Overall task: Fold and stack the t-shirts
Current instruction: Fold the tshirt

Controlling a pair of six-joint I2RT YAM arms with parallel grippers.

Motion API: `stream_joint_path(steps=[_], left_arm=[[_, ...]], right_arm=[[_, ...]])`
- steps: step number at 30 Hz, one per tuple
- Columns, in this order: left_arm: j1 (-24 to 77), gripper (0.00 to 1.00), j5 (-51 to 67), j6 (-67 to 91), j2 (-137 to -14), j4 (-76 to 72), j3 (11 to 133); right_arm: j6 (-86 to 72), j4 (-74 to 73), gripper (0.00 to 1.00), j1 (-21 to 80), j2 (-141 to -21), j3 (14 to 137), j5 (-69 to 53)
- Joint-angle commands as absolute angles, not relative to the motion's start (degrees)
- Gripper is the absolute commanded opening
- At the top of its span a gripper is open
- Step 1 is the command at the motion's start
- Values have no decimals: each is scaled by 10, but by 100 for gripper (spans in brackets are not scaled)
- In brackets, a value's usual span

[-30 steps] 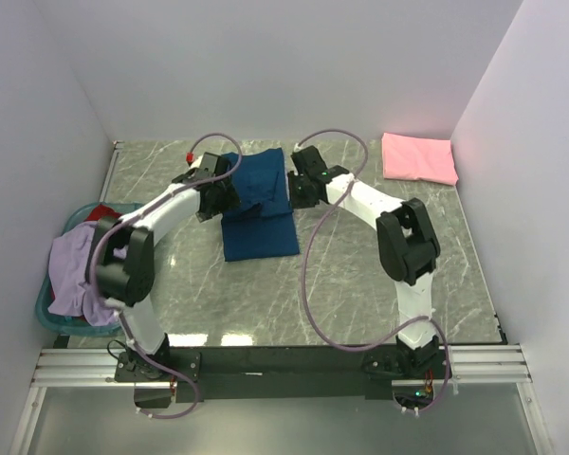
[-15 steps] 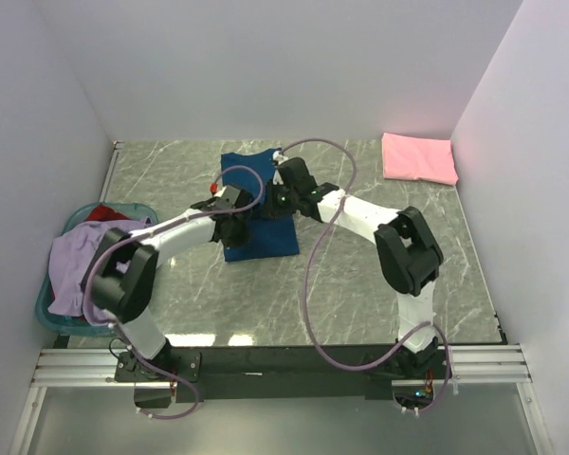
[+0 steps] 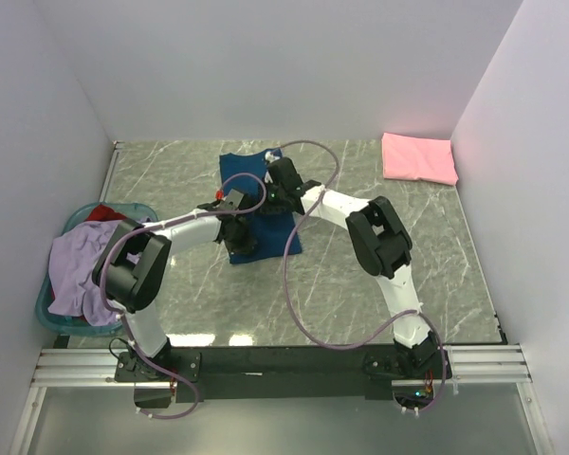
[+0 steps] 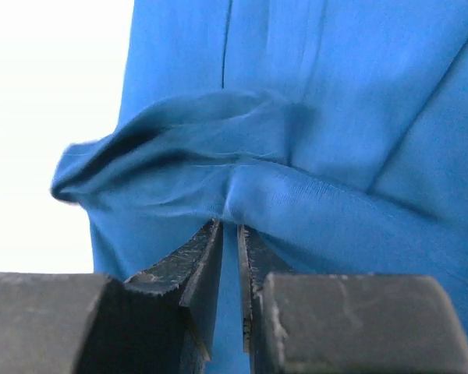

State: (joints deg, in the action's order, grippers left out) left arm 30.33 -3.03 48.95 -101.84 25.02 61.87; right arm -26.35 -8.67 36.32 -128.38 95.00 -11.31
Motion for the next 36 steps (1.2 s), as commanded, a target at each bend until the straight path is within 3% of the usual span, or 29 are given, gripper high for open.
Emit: stream_joint_path(steps=[1, 5, 9, 12, 18, 23, 30, 36], left_arm=[[314, 11, 3, 477, -1027, 277, 595], [324, 13, 20, 472, -1003, 288, 569], [328, 21, 19, 474, -956, 296, 557], [326, 30, 2, 474, -920, 308, 578], [265, 38, -5, 475, -842, 249, 587], [190, 35, 39, 482, -848, 150, 572], [144, 24, 72, 472, -995, 91, 642], [115, 23, 66, 465, -1069, 86, 671]], right_arm=[[-251, -84, 21, 341, -1307, 1019, -61], [-253, -104, 26, 317, -1340, 1121, -63], [-248, -141, 30, 310, -1327, 1164, -98], [-257, -103, 34, 308, -1260, 1083, -147], [-305, -16, 36, 302, -1137, 881, -249], [-366, 51, 36, 301, -1101, 766, -335], [-412, 126, 36, 298, -1090, 657, -391], [-466, 163, 36, 294, -1098, 572, -405]])
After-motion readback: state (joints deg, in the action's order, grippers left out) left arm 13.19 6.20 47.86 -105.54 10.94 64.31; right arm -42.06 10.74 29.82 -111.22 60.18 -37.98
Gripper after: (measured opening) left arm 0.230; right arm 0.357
